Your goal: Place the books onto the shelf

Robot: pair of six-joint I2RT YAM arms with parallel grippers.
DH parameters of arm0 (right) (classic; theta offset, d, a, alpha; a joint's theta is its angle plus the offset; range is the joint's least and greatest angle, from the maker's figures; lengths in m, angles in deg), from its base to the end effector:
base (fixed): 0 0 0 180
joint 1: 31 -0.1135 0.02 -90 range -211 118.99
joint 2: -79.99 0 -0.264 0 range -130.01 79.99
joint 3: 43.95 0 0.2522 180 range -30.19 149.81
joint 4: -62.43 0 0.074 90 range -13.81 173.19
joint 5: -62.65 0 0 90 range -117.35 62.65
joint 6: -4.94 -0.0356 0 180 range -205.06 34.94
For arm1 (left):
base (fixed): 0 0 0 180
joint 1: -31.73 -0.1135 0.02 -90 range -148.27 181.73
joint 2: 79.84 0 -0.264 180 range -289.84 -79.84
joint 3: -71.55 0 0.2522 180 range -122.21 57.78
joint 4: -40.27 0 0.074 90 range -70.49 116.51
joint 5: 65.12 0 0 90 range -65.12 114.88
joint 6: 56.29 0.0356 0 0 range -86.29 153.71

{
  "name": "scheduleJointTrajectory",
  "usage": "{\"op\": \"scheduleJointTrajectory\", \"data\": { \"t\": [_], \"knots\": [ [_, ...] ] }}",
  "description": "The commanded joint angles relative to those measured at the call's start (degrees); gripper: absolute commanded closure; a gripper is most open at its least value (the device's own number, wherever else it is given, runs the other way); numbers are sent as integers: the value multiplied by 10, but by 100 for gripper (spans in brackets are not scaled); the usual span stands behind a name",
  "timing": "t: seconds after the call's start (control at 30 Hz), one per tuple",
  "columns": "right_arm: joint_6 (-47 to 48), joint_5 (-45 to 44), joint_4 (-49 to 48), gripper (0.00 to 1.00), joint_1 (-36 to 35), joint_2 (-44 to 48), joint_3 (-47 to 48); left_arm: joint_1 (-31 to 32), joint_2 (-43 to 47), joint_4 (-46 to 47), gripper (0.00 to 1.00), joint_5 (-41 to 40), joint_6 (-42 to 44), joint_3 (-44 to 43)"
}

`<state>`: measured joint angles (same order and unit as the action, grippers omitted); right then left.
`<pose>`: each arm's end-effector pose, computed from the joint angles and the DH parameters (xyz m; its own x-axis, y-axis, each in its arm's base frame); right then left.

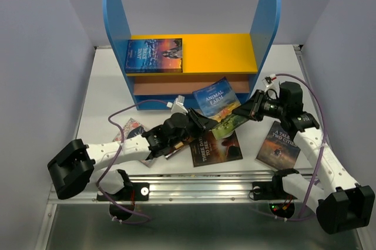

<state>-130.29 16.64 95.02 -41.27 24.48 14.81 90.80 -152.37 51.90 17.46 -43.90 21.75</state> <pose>0.2014 0.0616 0.2966 -0.8536 0.3644 -0.3723 -0.1676 0.4846 0.8585 0.1482 -0.2383 0.2468 -0.7884 -0.5686 -0.2348 0.0719 0.2940 -0.9531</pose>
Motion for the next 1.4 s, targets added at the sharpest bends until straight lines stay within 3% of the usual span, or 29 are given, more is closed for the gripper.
{"op": "scheduleJointTrajectory", "data": {
  "t": [0.0,0.03,0.07,0.1,0.13,0.17,0.2,0.3,0.43,0.73,0.93,1.2,1.37],
  "knots": [
    [-22,63,-57,99,-6,11,26,4,30,65,94,-2,22,-4],
    [-19,53,-56,98,-6,11,25,4,34,64,100,-5,22,-3],
    [-16,45,-55,90,-6,14,23,4,40,64,100,-8,22,1],
    [-4,36,-45,76,-6,15,23,5,45,64,100,-14,25,3],
    [7,28,-38,51,-6,16,24,4,55,63,100,-16,26,4],
    [33,-2,-8,40,-6,15,34,4,63,61,100,-22,29,9],
    [48,-43,13,20,-6,15,43,4,76,59,100,-28,30,11],
    [103,-131,93,0,-6,16,83,4,106,52,100,-45,39,19],
    [130,-270,143,0,-6,38,113,5,144,45,100,-66,68,19],
    [173,-359,163,0,-6,94,131,11,215,-15,100,-55,186,-59],
    [190,-372,164,0,-6,104,130,18,218,-46,100,-46,285,-152],
    [206,-355,160,0,-6,89,129,12,145,-75,100,-195,377,-301],
    [211,-347,156,0,-6,78,135,-44,91,-75,100,-213,386,-362]
  ]
}}
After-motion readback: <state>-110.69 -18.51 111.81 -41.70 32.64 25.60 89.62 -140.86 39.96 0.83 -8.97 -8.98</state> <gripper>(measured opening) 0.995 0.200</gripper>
